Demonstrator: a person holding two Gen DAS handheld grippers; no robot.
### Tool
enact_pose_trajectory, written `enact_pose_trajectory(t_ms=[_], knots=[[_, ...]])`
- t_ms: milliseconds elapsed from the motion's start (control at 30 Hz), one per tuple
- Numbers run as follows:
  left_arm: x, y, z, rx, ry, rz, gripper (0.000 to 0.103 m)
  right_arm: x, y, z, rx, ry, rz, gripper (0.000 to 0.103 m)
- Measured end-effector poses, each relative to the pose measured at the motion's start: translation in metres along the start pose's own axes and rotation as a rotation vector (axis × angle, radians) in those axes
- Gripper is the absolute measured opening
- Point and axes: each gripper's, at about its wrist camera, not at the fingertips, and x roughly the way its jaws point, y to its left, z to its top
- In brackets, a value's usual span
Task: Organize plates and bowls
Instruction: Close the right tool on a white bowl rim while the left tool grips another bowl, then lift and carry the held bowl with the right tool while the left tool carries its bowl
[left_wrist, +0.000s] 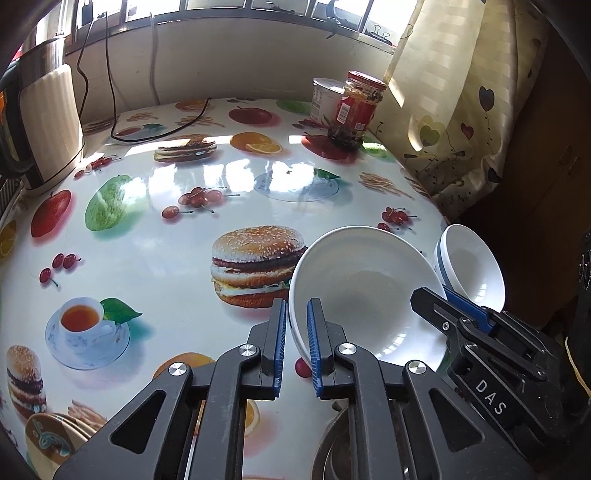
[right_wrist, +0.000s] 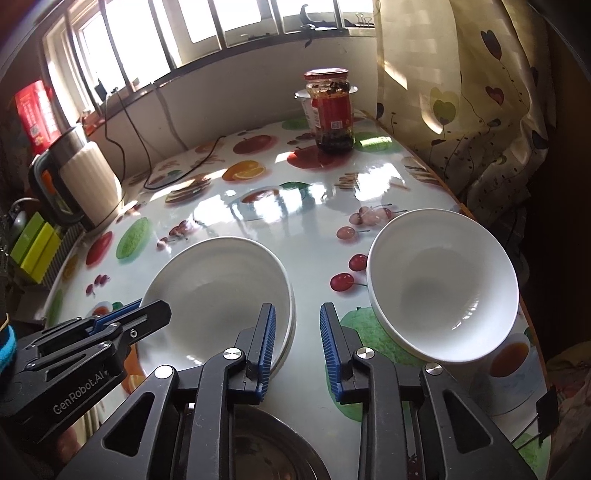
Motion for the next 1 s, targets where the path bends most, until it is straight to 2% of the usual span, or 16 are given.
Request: enact_pose_trajectory(t_ms=[233, 600, 1000], knots=[[0.000, -0.001, 0.000, 0.000, -0.002, -0.001, 0.010, 0.001, 0.006, 0.000, -0.019, -0.003, 0.003, 0.013], [-0.001, 0.000, 0.000, 0.002, -0.007, 0.005, 0.010, 0.001, 0.007, 0.000, -0.020, -0.006, -0.001, 0.013], [-0.019, -0.004, 0.003, 0.013, -0.058, 0.004, 0.010, -0.014, 0.004, 0.004, -0.003, -0.047, 0.013, 0.012]])
